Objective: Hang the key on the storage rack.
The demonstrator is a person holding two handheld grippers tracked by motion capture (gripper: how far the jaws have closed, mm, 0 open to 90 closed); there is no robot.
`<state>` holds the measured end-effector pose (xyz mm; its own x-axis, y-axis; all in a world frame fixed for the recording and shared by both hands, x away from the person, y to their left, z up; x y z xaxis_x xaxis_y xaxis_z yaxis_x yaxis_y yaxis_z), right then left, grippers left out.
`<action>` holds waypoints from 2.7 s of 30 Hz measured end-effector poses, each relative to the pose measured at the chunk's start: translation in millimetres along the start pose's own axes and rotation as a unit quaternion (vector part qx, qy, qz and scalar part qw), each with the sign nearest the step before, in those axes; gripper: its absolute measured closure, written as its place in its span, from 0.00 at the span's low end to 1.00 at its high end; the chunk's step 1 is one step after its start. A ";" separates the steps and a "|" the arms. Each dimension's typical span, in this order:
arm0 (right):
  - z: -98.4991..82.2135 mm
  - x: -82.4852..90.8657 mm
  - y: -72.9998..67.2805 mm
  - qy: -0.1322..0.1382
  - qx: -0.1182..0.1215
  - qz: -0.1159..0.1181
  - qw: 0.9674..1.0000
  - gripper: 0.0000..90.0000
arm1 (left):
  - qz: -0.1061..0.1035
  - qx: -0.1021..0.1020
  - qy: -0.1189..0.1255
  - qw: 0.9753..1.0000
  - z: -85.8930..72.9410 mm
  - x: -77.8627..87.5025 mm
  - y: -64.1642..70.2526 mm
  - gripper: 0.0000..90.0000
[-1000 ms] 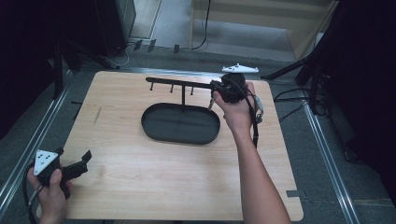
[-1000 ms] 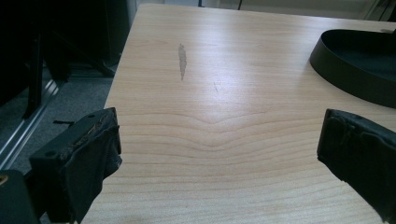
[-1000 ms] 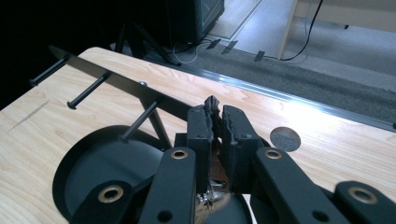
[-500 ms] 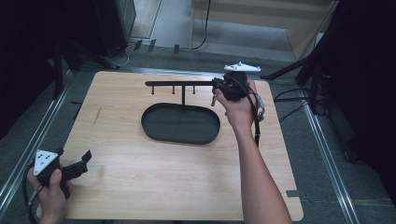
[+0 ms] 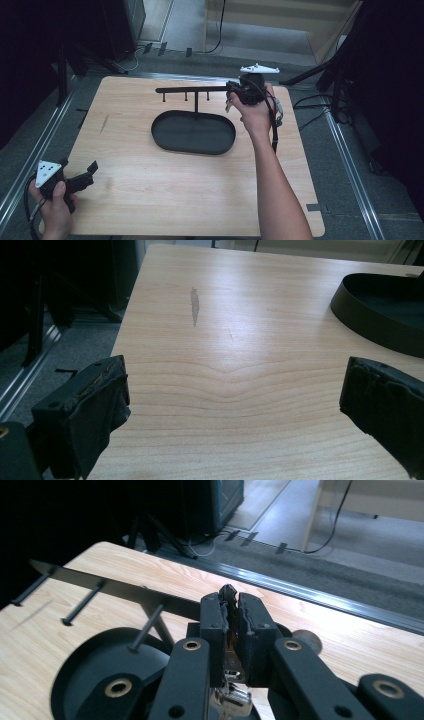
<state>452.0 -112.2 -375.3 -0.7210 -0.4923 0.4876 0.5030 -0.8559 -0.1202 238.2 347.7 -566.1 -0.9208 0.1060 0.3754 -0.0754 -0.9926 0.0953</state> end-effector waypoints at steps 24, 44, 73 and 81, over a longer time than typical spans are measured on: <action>-2.9 22.0 4.2 -0.006 0.012 0.006 1.000 0.92 | 0.001 -0.004 0.000 1.000 -0.1 -0.2 1.0 0.00; -0.8 -6.6 -1.2 -0.009 0.019 -0.037 0.999 0.92 | -0.001 -0.003 -0.001 1.000 -0.1 0.0 1.0 0.00; 0.5 -10.9 13.5 0.031 -0.012 -0.059 0.998 0.73 | -0.003 -0.002 -0.001 1.000 -0.1 0.2 0.5 0.00; -12.5 -2.0 22.8 0.025 -0.019 -0.064 0.997 0.69 | -0.003 0.001 -0.001 1.000 0.0 -0.2 0.2 0.00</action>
<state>458.9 -132.7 -389.8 -0.8021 -0.3847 0.4567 0.3870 -0.9174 -0.0932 238.4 347.5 -566.2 -0.9199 0.1113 0.3760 -0.0793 -0.9919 0.0996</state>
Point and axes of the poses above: each handheld gripper's, and its own axes: x roughly backward along the jaws, z roughly out of its top, y roughly to its right, the point moved 4 cm from there along -x, roughly forward along the jaws, and after that the axes turned 2 degrees about -x, right-handed, at the moved point
